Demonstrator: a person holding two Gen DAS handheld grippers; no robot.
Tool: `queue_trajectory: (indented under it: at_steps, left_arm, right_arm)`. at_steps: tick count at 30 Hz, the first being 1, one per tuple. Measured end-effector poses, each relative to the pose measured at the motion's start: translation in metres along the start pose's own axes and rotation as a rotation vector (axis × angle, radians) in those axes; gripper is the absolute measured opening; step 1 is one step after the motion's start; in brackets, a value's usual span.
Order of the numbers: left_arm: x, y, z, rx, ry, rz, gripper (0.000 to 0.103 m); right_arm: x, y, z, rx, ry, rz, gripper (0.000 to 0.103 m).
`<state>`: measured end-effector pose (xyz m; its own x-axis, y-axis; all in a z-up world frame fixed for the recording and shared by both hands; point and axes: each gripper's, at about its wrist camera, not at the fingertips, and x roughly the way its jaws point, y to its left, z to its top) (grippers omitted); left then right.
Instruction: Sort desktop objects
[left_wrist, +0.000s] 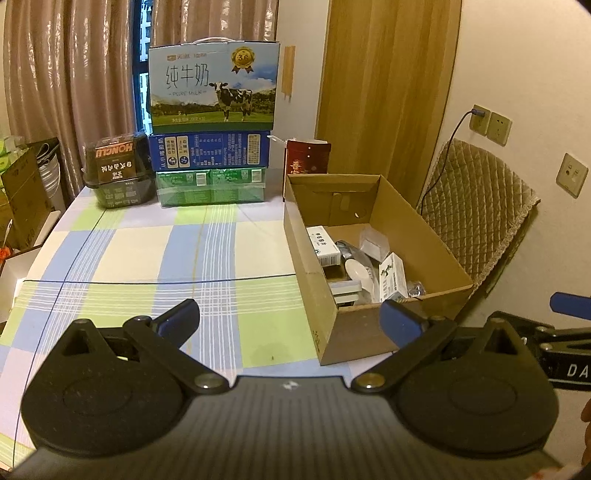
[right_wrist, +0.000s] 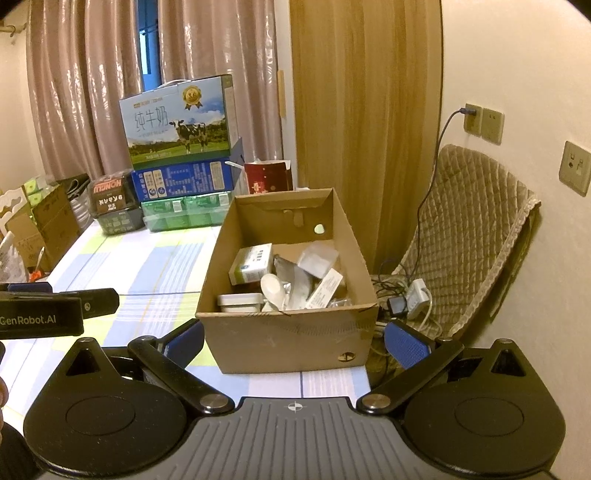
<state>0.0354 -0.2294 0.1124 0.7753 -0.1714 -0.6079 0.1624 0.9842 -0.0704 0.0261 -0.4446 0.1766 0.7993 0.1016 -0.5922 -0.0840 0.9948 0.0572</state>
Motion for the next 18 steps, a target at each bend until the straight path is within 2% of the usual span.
queue_trajectory:
  at_steps: [18]
  left_arm:
    - [0.0063, -0.0032, -0.0005, 0.016, 0.027, -0.019, 0.102]
  right_arm:
    - [0.0024, -0.003, 0.0007, -0.001, 0.003, -0.006, 0.101]
